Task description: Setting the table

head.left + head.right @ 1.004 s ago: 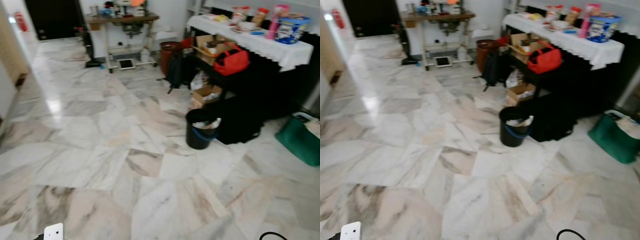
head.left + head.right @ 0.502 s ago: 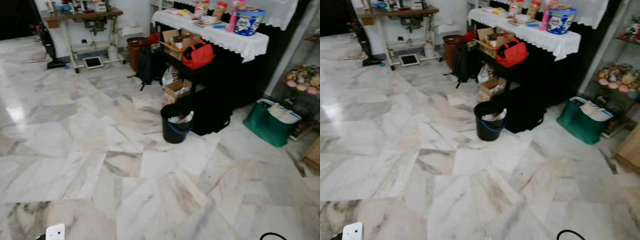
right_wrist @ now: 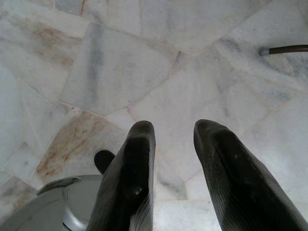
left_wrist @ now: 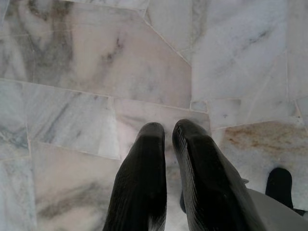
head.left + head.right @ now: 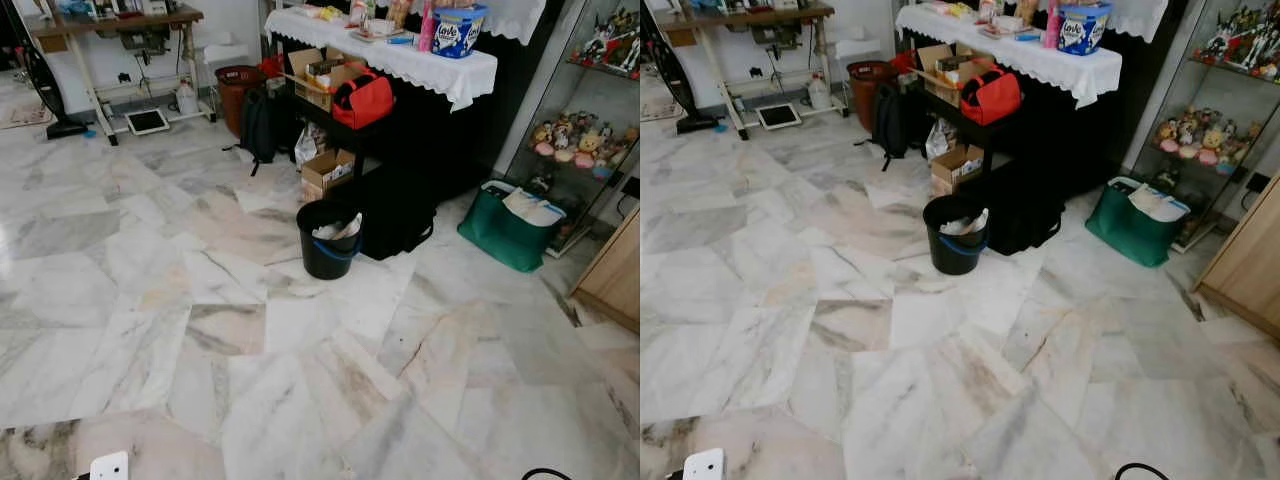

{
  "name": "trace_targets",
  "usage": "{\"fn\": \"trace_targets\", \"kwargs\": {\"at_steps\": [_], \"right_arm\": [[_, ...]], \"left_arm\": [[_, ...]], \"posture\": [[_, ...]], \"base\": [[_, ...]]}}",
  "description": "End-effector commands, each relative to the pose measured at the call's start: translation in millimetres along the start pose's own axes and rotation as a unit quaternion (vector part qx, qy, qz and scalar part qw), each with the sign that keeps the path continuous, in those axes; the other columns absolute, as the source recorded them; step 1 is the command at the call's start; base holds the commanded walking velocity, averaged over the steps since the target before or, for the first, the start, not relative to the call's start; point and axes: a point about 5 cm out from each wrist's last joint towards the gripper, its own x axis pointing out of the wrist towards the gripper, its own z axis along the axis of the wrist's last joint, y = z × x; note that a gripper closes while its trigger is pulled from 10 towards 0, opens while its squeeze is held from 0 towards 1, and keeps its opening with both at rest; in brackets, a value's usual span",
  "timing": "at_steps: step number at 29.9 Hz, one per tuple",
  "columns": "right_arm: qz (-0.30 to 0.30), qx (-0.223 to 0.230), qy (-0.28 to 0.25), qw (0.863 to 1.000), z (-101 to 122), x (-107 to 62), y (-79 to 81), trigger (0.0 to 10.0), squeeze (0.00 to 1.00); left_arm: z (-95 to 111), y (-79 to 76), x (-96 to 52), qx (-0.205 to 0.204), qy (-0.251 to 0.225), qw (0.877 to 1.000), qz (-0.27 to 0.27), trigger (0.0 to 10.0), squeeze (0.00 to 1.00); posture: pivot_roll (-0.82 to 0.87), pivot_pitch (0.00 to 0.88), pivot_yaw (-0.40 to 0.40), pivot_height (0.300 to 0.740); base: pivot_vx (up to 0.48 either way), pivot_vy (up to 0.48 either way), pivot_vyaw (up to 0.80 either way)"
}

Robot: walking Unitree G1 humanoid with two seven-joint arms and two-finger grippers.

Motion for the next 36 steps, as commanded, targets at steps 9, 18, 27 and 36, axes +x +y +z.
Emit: {"fn": "trace_targets", "kwargs": {"at_steps": [9, 18, 27, 36], "right_arm": [[-0.009, 0.007, 0.0, 1.0, 1, -0.1, -3.4, 10.0, 0.0], [-0.011, 0.005, 0.001, 1.0, 0, -0.4, -4.1, 10.0, 0.0], [-0.01, 0.004, 0.0, 1.0, 0, -0.7, -3.8, 10.0, 0.0], [-0.01, 0.005, 0.001, 1.0, -1, -0.6, -3.2, 10.0, 0.0]], "left_arm": [[2, -10.8, 1.7, 0.024, -0.001, 1.0, 0.002, 10.0, 0.0], [5, -11.9, 2.6, 0.022, -0.004, 1.0, 0.001, 10.0, 0.0], [6, -10.4, 2.6, 0.025, -0.008, 1.0, 0.001, 10.0, 0.0], [9, -12.9, 3.3, 0.029, -0.011, 1.0, -0.004, 10.0, 0.0]], "posture": [[0.08, 0.11, -0.003, 0.74], [0.09, 0.107, -0.005, 0.74], [0.09, 0.08, -0.001, 0.74], [0.09, 0.074, -0.002, 0.74]], "base": [[0.0, -0.185, -0.69], [0.0, -0.058, -0.69], [0.0, 0.0, -0.69], [0.0, 0.0, -0.69]]}}
